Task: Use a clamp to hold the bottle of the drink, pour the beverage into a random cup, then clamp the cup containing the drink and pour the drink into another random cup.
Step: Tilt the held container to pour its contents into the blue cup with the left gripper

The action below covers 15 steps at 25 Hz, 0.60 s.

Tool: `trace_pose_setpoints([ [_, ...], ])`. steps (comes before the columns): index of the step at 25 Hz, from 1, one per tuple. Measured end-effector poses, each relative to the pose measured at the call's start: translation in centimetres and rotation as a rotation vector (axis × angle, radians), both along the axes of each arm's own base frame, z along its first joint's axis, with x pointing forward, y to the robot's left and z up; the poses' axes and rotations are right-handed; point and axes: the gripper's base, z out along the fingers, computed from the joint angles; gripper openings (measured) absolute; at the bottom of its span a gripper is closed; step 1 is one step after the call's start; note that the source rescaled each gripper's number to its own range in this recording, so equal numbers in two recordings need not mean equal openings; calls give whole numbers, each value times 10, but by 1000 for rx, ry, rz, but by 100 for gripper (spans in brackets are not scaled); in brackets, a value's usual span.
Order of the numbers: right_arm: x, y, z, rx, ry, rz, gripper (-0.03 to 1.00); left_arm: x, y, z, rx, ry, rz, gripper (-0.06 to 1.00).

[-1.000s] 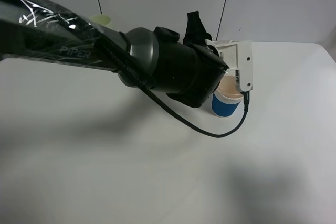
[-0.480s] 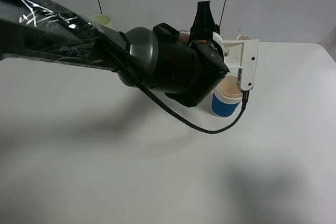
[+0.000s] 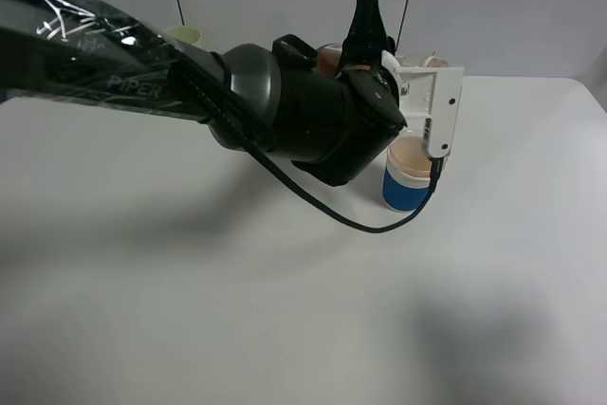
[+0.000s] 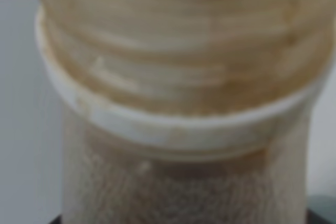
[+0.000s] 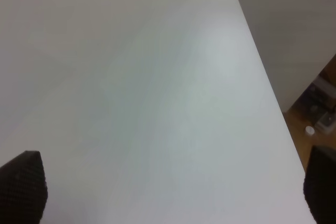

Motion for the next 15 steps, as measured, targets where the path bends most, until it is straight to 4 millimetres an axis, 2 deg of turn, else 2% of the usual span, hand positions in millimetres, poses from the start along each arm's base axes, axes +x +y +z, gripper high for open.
trace_pose_setpoints([
  [15, 0, 0, 0, -1, 0, 0, 100, 3, 6, -12, 59, -11, -23, 0],
])
